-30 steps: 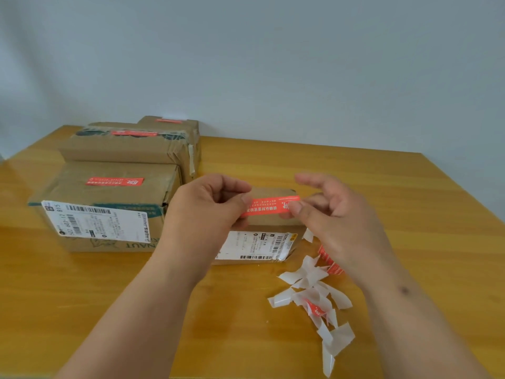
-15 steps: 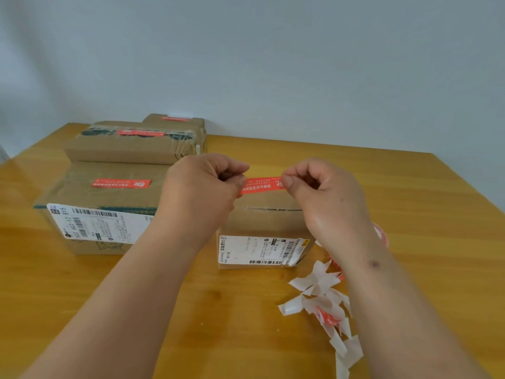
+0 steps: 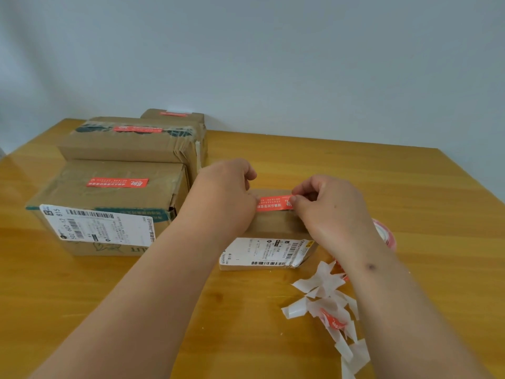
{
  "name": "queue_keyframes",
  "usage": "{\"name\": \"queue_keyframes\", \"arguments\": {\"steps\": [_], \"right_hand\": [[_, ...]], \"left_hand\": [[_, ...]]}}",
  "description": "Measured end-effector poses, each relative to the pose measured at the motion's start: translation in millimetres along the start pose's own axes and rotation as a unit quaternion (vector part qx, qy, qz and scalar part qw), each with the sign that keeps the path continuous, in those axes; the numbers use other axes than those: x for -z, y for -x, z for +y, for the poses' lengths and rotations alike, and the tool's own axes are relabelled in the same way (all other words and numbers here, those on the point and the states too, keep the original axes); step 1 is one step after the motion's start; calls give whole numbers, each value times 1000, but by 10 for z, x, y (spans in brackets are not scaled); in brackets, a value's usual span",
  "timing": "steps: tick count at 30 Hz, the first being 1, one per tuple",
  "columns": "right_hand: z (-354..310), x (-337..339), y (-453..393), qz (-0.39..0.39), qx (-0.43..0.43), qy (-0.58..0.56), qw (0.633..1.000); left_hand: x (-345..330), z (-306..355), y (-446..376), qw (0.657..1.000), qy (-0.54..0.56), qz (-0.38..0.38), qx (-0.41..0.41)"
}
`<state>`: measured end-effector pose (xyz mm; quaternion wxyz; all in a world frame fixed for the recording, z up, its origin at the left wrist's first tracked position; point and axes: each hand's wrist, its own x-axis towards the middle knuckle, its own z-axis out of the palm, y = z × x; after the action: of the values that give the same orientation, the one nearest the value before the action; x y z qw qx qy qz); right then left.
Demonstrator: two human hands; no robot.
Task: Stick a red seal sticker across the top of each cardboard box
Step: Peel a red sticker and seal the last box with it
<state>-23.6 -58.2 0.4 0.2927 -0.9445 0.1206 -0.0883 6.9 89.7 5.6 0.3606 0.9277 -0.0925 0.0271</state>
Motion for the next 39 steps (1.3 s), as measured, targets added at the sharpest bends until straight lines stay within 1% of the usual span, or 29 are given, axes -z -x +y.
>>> {"name": "queue_keyframes", "arguments": {"steps": [3,7,9,14,19,31,39], "right_hand": [[-9,13,-6,-6,-1,15,1000],[-33,65,-12,-34,-6,35,999],[-42,71,-18,-36,-6,49,998],[-59,33,-17,-21,3,83,996],[-60,22,-24,-13,16,104,994],[-1,-50,-58,13,37,111,993],[8,-61,-49,25,53,130,990]], "left_hand": [[-34,9,-35,999,-40,15,-9],[-59,21,-44,997,-68,24,-20],[-70,18,-50,996,-78,29,-23],[-89,21,-36,995,-92,37,-29],[-125,31,-24,989,-128,47,-50],[-188,34,11,982,-154,73,-77],[-209,59,76,978,-173,87,-79]]}}
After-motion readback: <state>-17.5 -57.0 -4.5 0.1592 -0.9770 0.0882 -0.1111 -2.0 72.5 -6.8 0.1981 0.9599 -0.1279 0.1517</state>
